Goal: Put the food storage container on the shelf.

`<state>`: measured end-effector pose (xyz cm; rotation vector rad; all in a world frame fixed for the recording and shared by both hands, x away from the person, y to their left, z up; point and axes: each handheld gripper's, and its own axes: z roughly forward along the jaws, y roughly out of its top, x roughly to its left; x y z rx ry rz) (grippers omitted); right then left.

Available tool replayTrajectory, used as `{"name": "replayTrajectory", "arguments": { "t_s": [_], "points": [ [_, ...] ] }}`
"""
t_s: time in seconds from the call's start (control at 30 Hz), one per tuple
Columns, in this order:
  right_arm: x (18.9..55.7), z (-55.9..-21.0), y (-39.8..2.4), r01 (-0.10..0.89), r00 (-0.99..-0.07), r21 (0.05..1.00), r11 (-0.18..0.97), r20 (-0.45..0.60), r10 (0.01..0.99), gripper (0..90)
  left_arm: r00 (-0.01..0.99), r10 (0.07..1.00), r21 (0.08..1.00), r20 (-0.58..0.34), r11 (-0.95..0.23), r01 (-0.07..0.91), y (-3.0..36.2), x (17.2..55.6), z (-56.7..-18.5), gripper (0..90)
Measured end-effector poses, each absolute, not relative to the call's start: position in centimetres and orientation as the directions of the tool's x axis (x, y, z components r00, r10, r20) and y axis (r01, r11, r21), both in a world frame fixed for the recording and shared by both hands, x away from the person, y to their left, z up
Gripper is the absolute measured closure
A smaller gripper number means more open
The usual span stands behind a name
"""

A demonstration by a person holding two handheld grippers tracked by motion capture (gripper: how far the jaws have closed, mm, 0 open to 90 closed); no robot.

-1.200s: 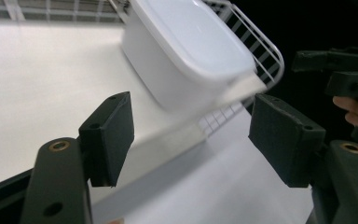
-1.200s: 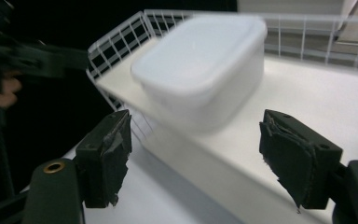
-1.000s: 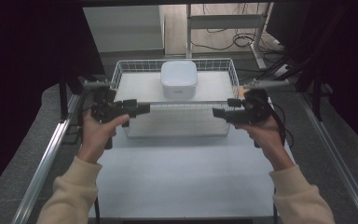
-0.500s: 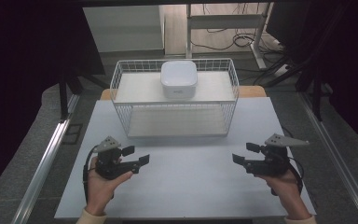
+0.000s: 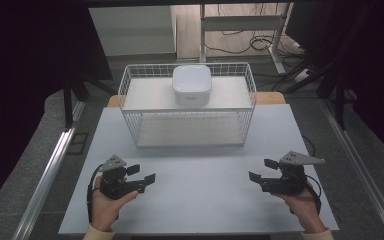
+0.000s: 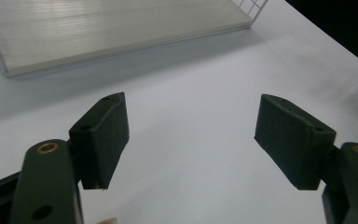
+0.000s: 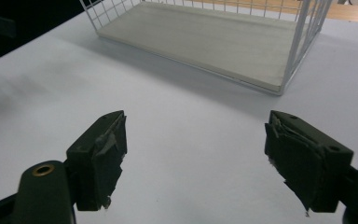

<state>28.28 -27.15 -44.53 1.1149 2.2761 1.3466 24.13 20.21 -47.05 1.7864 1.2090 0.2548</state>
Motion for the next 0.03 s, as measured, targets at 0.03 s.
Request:
{"name": "replayTrajectory", "arguments": {
  "t_s": [0.03],
  "points": [
    [28.31, -44.61, -27.15, 0.477, -0.666, 0.834, 0.276, 0.138, 0.733, 19.7, 0.490, 0.816, 0.780, -0.307, -0.079, 0.621, 20.32, 24.18, -47.12, 25.2]
  ]
}}
